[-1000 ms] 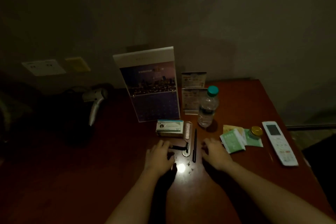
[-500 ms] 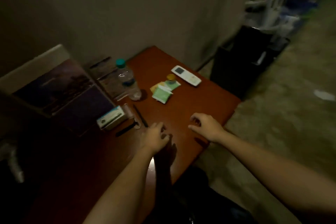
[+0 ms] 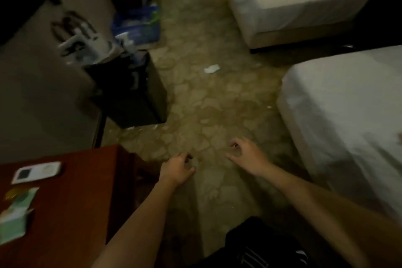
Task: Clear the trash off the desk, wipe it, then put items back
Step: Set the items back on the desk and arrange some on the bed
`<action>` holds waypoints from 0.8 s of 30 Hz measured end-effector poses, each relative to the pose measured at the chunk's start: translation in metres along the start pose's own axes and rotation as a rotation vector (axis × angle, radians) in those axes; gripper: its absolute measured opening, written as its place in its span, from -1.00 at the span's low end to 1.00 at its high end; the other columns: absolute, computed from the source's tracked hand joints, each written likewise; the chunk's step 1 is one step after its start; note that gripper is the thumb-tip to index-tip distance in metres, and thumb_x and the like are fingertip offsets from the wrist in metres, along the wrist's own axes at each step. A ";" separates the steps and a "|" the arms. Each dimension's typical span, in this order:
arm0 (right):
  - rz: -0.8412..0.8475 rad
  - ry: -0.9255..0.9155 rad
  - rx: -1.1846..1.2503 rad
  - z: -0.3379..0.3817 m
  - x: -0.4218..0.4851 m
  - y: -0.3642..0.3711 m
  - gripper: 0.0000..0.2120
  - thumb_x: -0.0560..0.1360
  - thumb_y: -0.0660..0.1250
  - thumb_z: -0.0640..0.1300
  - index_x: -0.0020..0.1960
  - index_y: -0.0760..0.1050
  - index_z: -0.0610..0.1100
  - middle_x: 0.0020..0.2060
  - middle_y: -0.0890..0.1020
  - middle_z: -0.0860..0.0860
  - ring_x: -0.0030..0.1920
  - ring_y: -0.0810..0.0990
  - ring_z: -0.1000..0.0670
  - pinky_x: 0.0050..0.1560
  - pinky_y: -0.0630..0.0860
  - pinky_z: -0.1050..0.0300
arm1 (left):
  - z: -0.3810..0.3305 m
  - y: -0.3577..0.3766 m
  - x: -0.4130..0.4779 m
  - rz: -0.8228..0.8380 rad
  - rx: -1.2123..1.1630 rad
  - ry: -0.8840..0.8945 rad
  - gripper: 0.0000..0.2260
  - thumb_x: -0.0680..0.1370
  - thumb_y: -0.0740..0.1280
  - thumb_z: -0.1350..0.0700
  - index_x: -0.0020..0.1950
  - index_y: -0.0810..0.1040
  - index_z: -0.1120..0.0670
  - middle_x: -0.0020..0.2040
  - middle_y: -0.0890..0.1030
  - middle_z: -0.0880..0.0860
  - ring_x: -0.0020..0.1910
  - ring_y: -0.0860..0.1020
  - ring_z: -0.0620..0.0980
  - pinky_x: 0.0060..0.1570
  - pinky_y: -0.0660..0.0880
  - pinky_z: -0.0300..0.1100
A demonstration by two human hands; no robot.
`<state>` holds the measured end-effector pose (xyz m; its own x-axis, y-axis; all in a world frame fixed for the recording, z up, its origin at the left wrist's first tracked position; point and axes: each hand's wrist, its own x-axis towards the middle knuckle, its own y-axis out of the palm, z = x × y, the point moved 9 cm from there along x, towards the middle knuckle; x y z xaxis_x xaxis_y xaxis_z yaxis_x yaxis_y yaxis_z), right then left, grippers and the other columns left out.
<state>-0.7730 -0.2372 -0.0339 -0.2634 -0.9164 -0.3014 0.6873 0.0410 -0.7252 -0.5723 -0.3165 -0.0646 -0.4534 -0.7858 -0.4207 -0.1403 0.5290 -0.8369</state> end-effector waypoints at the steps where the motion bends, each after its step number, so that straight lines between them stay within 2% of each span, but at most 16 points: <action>1: -0.037 0.036 0.014 -0.027 -0.001 -0.023 -0.66 0.46 0.41 -0.01 0.19 0.49 -0.12 0.14 0.52 -0.07 0.17 0.51 -0.08 0.13 0.45 0.09 | -0.032 0.005 0.018 0.028 -0.019 0.037 -0.65 0.51 0.34 -0.02 0.27 0.44 -0.01 0.21 0.52 -0.02 0.17 0.51 0.01 0.12 0.46 -0.12; 5: -0.183 0.221 0.064 -0.140 -0.018 -0.114 -0.66 0.49 0.36 0.04 0.19 0.45 -0.07 0.13 0.50 -0.04 0.14 0.51 -0.07 0.09 0.48 0.06 | -0.168 0.031 0.083 0.098 -0.035 0.225 -0.69 0.49 0.39 0.05 0.20 0.49 0.07 0.09 0.54 0.04 0.06 0.54 0.07 0.03 0.48 -0.12; 11: -0.348 0.492 0.219 -0.284 -0.060 -0.200 -0.67 0.50 0.35 0.05 0.21 0.44 -0.04 0.14 0.50 0.01 0.15 0.51 -0.03 0.15 0.49 0.00 | -0.370 0.074 0.147 0.208 0.094 0.528 -0.68 0.49 0.38 0.05 0.22 0.50 0.08 0.11 0.55 0.04 0.08 0.53 0.05 0.02 0.43 -0.19; 15: -0.436 0.659 0.289 -0.360 -0.079 -0.218 -0.73 0.46 0.39 0.04 0.08 0.47 -0.06 0.04 0.53 -0.03 0.08 0.53 -0.07 0.04 0.47 0.07 | -0.467 0.118 0.174 0.310 0.266 0.709 -0.69 0.50 0.34 -0.04 0.22 0.48 0.00 0.14 0.52 -0.04 0.09 0.52 -0.04 -0.01 0.43 -0.19; 20: -0.567 0.885 0.405 -0.444 -0.098 -0.253 -0.74 0.50 0.35 0.02 0.13 0.44 -0.06 0.02 0.40 0.05 0.06 0.48 -0.03 0.00 0.46 0.07 | -0.579 0.164 0.225 0.425 0.324 0.873 -0.69 0.50 0.33 -0.07 0.21 0.47 -0.03 0.13 0.52 -0.04 0.09 0.52 -0.03 0.10 0.47 -0.05; 24: -0.587 1.038 0.523 -0.489 -0.103 -0.262 -0.77 0.49 0.35 0.04 0.09 0.39 0.05 0.10 0.43 0.04 0.06 0.47 0.01 0.02 0.48 0.08 | -0.644 0.198 0.266 0.528 0.435 0.957 -0.71 0.49 0.34 -0.06 0.18 0.47 -0.02 0.13 0.53 -0.02 0.06 0.54 -0.04 0.04 0.46 -0.14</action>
<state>-1.2569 0.0413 -0.1149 -0.8483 -0.0008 -0.5295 0.4104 -0.6329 -0.6565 -1.2881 -0.2147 -0.1167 -0.8675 0.1570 -0.4721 0.4915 0.4172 -0.7644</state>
